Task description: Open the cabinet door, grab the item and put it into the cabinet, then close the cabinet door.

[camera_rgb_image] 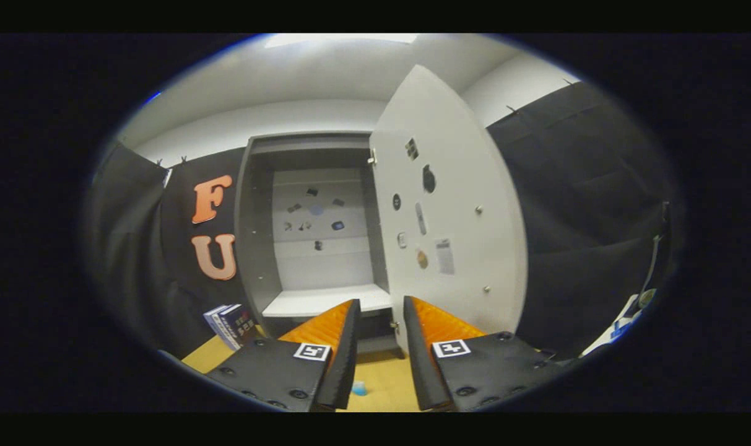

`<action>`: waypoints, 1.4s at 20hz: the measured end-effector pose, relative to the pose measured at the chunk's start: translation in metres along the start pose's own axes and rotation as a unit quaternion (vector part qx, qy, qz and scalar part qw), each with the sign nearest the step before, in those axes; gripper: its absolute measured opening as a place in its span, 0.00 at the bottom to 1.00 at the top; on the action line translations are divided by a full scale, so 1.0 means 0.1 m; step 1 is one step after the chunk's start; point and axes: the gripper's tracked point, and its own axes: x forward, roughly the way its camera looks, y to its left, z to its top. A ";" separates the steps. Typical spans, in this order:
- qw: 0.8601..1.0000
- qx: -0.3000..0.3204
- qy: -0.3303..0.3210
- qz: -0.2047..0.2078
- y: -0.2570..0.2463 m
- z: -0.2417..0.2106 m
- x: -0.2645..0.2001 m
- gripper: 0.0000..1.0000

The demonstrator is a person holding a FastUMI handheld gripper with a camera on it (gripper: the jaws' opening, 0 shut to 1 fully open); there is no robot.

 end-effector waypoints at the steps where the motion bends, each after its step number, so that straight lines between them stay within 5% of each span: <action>1: 1.000 0.011 0.014 0.011 0.07 -0.09 -0.02 0.46; 4: 0.997 0.046 0.049 0.043 0.26 -0.32 -0.07 0.50; 11: 0.993 0.068 0.090 0.045 0.34 -0.71 -0.06 0.60; 14: 0.994 0.047 0.093 0.041 0.27 -0.85 -0.02 0.67; 15: 0.994 0.036 0.095 0.038 0.24 -0.89 -0.01 0.79; 28: 0.985 -0.036 0.166 0.023 0.01 -1.57 -0.05 0.96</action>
